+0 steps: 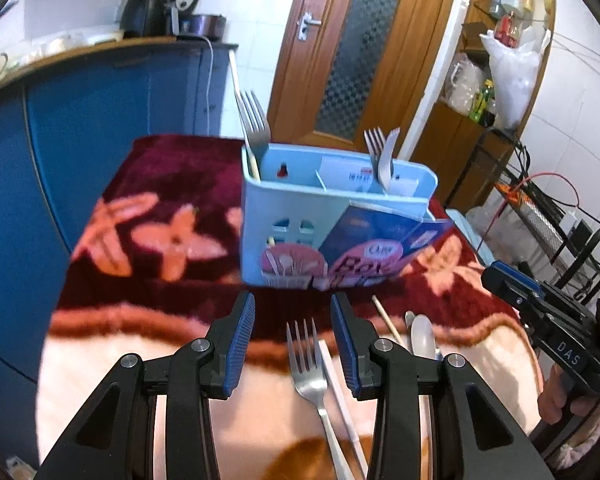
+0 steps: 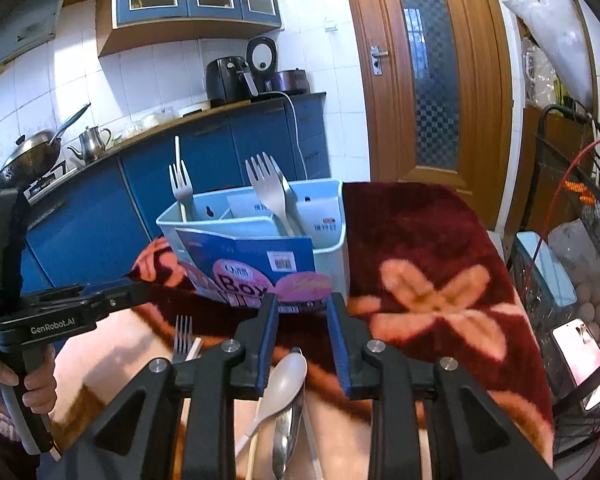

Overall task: Organize utensils
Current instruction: 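Reach the left tool to another metal fork while the right tool moves toward the white spoon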

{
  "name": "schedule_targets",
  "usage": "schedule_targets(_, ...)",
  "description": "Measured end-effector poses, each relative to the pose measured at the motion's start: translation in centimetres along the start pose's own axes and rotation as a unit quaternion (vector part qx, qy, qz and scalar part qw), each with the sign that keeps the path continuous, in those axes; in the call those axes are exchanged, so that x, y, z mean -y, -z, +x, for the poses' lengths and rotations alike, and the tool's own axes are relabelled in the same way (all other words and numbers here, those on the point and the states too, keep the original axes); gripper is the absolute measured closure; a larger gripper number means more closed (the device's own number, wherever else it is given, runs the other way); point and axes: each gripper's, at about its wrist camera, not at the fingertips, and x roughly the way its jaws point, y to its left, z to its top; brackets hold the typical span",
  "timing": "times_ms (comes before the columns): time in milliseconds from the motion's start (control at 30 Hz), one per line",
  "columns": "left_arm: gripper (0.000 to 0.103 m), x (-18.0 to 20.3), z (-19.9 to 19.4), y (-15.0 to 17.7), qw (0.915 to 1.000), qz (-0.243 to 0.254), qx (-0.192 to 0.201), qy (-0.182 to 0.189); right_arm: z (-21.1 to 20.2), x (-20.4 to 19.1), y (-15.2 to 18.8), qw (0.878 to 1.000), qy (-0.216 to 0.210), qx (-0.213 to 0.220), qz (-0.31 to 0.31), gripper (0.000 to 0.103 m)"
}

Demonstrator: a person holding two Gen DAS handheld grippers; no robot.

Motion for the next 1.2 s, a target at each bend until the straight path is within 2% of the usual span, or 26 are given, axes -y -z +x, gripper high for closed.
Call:
schedule_targets(400, 0.062, -0.3, 3.5, 1.4, 0.9986, -0.001, -0.052, 0.012, 0.4, 0.6, 1.0, 1.000, 0.000, -0.017, 0.010, 0.074)
schedule_targets(733, 0.063, -1.2, 5.4, 1.9, 0.9969, -0.012, -0.072, 0.029, 0.6, 1.0, 1.3, 1.000, 0.003, -0.022, 0.012, 0.074)
schedule_targets(900, 0.078, -1.4, 5.9, 2.1, 0.9948, -0.025, -0.076, 0.063, 0.6, 1.0, 1.3, 1.000, 0.003, -0.022, 0.011, 0.074)
schedule_targets(1033, 0.083, -1.3, 5.8, 2.1, 0.9942, -0.027, -0.075, 0.071, 0.6, 1.1, 1.3, 1.000, 0.006, -0.023, 0.009, 0.074)
schedule_targets(1067, 0.090, -1.3, 5.8, 2.1, 0.9944, -0.026, -0.073, 0.072, 0.6, 1.0, 1.3, 1.000, 0.005, -0.023, 0.009, 0.074)
schedule_targets(1133, 0.090, -1.3, 5.5, 2.2, 0.9943, -0.026, -0.071, 0.075, 0.7, 1.0, 1.3, 1.000, 0.005, -0.022, 0.009, 0.074)
schedule_targets(1200, 0.096, -1.3, 5.2, 2.2, 0.9945, -0.025, -0.068, 0.076, 0.6, 1.0, 1.3, 1.000, 0.005, -0.022, 0.009, 0.074)
